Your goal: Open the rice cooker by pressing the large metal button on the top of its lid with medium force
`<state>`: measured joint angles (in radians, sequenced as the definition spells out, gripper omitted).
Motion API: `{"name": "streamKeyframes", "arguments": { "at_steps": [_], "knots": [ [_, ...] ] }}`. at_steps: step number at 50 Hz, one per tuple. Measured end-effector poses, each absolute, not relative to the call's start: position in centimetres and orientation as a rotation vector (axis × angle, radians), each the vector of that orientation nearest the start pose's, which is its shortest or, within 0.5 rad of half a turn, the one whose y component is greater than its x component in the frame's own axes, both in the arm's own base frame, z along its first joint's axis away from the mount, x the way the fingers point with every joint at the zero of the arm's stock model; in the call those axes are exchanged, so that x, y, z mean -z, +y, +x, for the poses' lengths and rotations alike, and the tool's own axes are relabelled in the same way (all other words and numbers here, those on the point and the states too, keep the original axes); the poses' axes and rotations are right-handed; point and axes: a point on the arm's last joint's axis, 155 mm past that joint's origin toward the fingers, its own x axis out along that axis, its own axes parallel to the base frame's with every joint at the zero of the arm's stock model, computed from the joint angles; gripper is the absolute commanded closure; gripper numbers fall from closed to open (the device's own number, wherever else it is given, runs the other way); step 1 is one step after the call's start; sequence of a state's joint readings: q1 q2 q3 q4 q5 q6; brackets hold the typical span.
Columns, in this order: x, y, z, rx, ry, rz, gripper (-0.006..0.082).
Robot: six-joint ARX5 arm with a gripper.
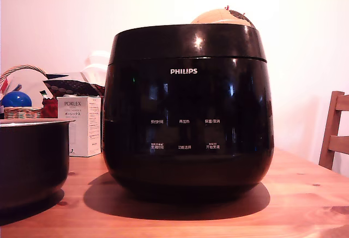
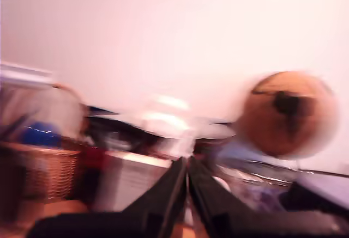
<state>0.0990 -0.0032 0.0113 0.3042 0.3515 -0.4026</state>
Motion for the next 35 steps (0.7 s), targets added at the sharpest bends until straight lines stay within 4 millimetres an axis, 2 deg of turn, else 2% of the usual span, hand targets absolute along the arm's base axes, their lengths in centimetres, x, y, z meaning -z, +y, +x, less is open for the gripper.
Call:
{"name": "streamKeyframes", "arguments": {
  "at_steps": [5,13,20,30,35],
  "knots": [
    [-23.9,-7.4,22.2,0.494,-0.177,-0.341,0.0791],
    [-25.3,-11.7,18.9,0.746,-0.068,-0.366,0.0791],
    [-26.2,-14.0,16.7,0.897,0.0,-0.358,0.0791],
    [-25.2,-16.6,15.9,1.038,0.156,-0.404,0.0791],
    [-25.2,-17.7,15.8,1.095,0.198,-0.375,0.0791]
  ]
}}
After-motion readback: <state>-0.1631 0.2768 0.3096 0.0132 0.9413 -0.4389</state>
